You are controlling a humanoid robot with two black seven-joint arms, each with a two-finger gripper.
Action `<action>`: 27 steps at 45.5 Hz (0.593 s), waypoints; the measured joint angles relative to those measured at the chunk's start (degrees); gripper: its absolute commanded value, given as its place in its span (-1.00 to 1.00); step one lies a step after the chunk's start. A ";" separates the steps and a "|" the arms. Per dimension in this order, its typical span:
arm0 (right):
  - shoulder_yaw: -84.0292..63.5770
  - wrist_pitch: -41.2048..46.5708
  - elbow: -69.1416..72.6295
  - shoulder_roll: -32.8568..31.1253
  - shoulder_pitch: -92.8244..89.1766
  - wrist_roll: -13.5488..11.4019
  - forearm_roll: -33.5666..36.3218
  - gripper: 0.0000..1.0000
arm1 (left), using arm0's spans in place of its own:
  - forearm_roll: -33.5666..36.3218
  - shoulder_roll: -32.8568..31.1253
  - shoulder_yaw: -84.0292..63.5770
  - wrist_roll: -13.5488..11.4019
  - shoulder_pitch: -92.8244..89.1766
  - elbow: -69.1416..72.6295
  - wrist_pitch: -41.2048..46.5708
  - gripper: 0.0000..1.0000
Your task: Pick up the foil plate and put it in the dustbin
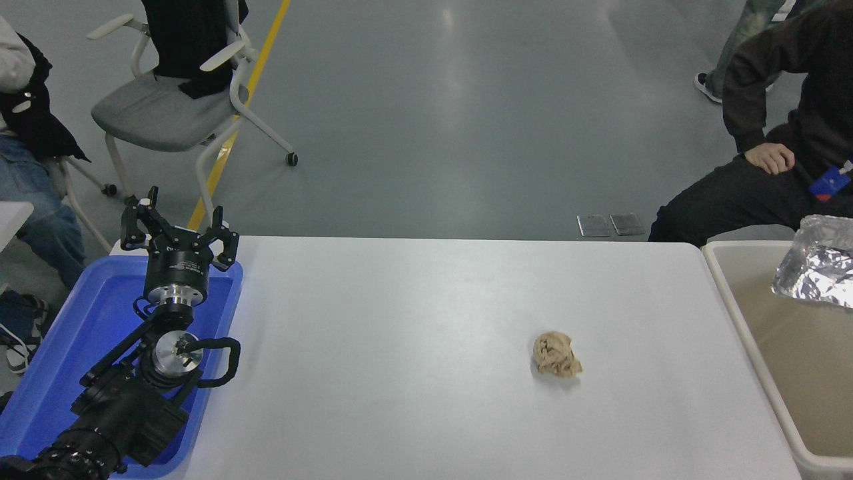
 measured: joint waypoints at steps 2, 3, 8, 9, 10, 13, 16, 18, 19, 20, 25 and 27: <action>1.75 -1.34 -2.16 1.75 -2.97 -0.04 1.65 -1.00 | 0.01 0.00 0.00 -0.01 0.00 0.00 0.00 0.98; 2.73 -2.19 -3.38 2.92 -4.82 -0.08 2.75 -1.00 | 0.00 0.00 0.00 -0.01 0.00 0.00 0.00 0.98; 5.56 -5.21 -6.92 6.60 -10.03 -0.14 6.27 -1.00 | -0.01 0.00 0.00 -0.02 0.00 0.01 0.00 0.98; 5.91 -5.62 -7.27 7.14 -10.71 -0.15 6.75 -1.00 | -0.01 0.00 0.00 -0.02 0.00 0.01 0.00 0.98; 6.45 -6.29 -7.83 7.88 -11.61 -0.13 7.39 -1.00 | -0.01 0.00 0.00 -0.02 0.00 0.01 0.00 0.98; 7.34 -7.54 -8.93 9.20 -13.20 -0.17 8.50 -0.70 | -0.01 0.00 0.00 -0.02 0.00 0.02 0.00 0.98; 8.27 -8.79 -9.81 10.56 -14.71 -0.18 9.58 1.00 | -0.01 0.00 0.00 -0.02 0.00 0.02 0.00 0.98; 8.56 -9.26 -10.18 10.96 -15.19 -0.19 9.93 1.00 | -0.01 0.00 0.00 -0.02 0.00 0.02 0.00 0.98; 8.70 -9.43 -10.33 11.15 -15.40 -0.20 10.14 1.00 | -0.01 0.00 0.00 -0.02 0.00 0.02 0.00 0.98; 8.90 -9.68 -10.50 11.43 -15.69 -0.19 10.46 1.00 | -0.01 0.00 0.00 -0.02 0.00 0.02 0.00 0.98; 9.41 -10.17 -11.05 12.04 -16.34 -0.16 11.33 1.00 | -0.01 0.00 0.00 -0.02 0.00 0.02 0.00 0.98; 9.56 -10.28 -11.13 12.24 -16.49 -0.14 11.60 1.00 | -0.01 0.00 0.00 -0.02 0.00 0.02 0.00 0.98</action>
